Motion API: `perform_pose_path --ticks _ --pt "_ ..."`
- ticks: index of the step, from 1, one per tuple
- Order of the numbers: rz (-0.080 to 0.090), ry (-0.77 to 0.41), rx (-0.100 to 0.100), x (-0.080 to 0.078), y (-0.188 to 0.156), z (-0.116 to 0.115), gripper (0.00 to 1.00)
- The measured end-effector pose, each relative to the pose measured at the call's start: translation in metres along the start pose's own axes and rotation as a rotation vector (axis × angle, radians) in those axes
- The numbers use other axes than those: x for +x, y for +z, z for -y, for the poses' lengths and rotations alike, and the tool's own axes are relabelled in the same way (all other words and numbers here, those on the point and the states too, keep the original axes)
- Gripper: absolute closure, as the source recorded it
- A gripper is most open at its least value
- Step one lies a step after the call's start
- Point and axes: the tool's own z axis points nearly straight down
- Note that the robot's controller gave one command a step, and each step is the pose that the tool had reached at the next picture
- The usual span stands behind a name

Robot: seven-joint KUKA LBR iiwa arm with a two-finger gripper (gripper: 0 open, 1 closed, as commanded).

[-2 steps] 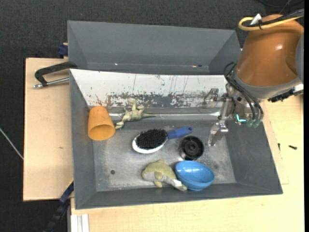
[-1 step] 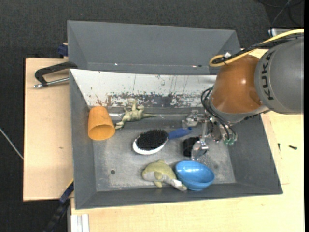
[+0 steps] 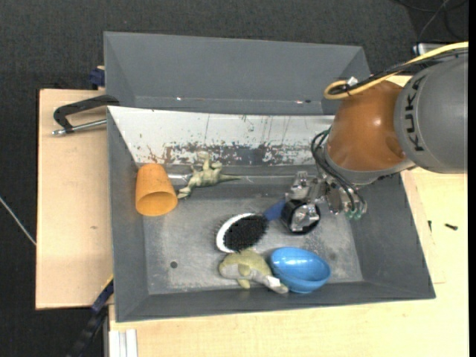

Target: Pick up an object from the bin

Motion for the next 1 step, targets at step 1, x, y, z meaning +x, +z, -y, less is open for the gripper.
perform_pose_path --ticks 1 --pt "-0.009 -0.002 -0.001 -0.0052 -0.1311 0.0209 1.00"
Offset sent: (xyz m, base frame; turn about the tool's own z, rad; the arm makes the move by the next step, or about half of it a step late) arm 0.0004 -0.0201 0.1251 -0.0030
